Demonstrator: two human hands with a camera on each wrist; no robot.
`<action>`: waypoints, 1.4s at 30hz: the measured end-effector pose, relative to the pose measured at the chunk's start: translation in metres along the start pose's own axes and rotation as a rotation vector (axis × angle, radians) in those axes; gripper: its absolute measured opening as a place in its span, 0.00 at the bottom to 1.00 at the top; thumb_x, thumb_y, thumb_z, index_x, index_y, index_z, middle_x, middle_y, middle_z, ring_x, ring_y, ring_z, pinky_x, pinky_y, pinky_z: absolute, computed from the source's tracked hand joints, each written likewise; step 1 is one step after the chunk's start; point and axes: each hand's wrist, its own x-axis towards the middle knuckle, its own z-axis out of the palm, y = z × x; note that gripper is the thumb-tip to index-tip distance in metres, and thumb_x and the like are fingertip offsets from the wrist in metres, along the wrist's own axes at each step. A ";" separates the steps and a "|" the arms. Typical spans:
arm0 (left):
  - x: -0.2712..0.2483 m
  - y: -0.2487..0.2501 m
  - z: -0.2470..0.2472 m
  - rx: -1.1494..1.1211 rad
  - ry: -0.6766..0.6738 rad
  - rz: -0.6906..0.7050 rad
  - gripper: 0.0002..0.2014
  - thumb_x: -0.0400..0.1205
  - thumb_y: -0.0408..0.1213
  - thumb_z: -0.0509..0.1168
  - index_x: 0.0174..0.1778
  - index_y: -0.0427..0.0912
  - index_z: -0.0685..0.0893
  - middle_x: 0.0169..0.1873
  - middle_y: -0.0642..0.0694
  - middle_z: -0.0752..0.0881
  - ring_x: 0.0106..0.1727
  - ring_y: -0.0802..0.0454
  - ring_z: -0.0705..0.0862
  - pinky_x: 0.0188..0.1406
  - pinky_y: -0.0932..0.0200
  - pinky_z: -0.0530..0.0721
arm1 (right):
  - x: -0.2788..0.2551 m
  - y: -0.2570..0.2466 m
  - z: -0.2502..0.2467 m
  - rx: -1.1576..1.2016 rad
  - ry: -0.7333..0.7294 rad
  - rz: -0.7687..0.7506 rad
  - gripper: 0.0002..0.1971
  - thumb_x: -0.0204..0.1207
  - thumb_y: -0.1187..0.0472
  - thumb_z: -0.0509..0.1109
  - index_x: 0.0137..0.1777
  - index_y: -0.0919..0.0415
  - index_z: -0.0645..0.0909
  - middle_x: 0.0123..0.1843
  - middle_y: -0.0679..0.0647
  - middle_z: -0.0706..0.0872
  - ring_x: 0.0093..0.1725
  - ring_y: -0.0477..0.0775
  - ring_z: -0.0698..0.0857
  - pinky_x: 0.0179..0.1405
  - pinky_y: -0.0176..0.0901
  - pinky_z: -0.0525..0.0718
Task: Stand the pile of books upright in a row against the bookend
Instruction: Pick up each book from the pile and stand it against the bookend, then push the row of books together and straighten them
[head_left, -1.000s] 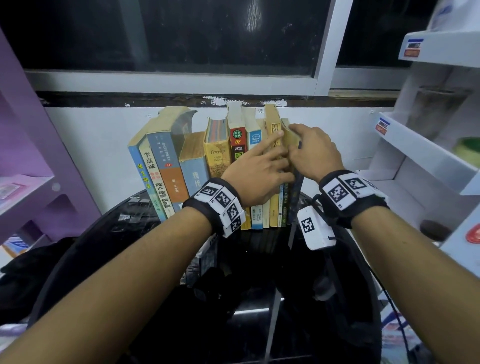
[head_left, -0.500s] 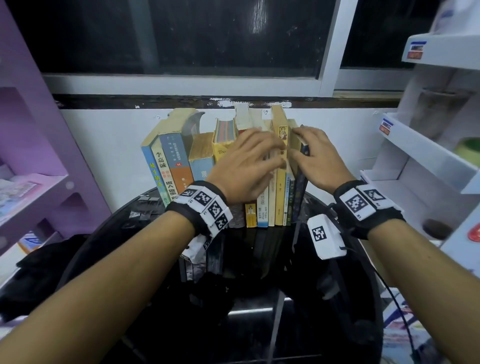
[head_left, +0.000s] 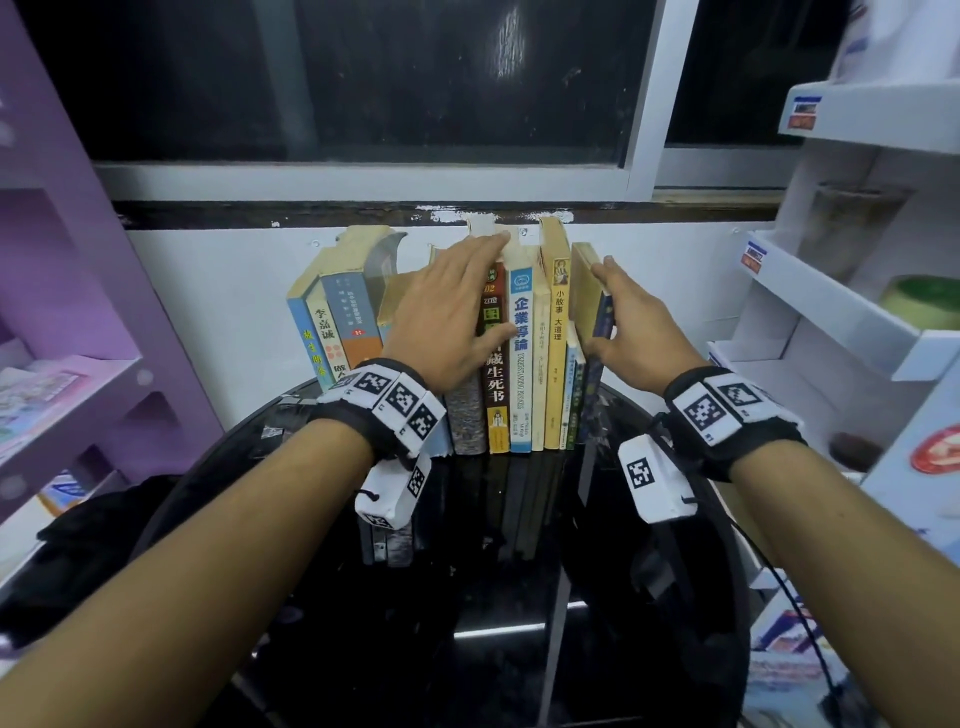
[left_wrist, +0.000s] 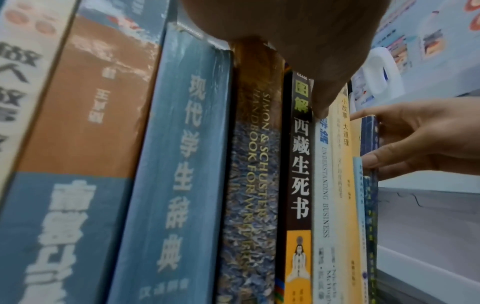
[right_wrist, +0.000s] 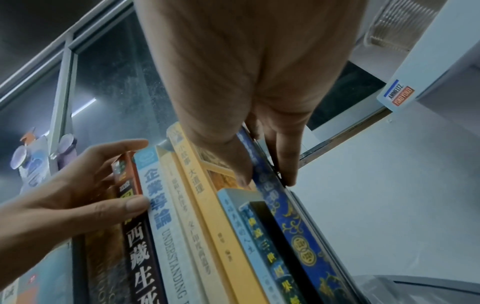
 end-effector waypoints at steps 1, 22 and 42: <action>0.001 0.000 0.000 -0.008 -0.003 -0.009 0.40 0.77 0.55 0.70 0.80 0.44 0.61 0.78 0.44 0.68 0.78 0.48 0.67 0.77 0.50 0.63 | 0.001 -0.002 0.000 -0.011 -0.007 0.002 0.44 0.72 0.67 0.77 0.84 0.55 0.56 0.86 0.57 0.55 0.82 0.58 0.62 0.78 0.49 0.64; -0.006 -0.022 -0.022 0.039 0.038 -0.007 0.35 0.79 0.49 0.66 0.81 0.46 0.63 0.79 0.47 0.67 0.81 0.50 0.61 0.81 0.45 0.53 | -0.007 -0.010 -0.005 0.127 -0.055 0.056 0.51 0.68 0.67 0.80 0.84 0.53 0.49 0.77 0.54 0.70 0.70 0.52 0.75 0.59 0.43 0.78; -0.073 -0.093 -0.058 -0.682 -0.068 -0.731 0.39 0.79 0.46 0.70 0.82 0.50 0.56 0.65 0.55 0.78 0.61 0.53 0.80 0.53 0.63 0.79 | -0.015 -0.029 0.007 0.284 0.053 0.265 0.39 0.71 0.56 0.79 0.78 0.55 0.62 0.67 0.54 0.81 0.62 0.57 0.83 0.50 0.44 0.77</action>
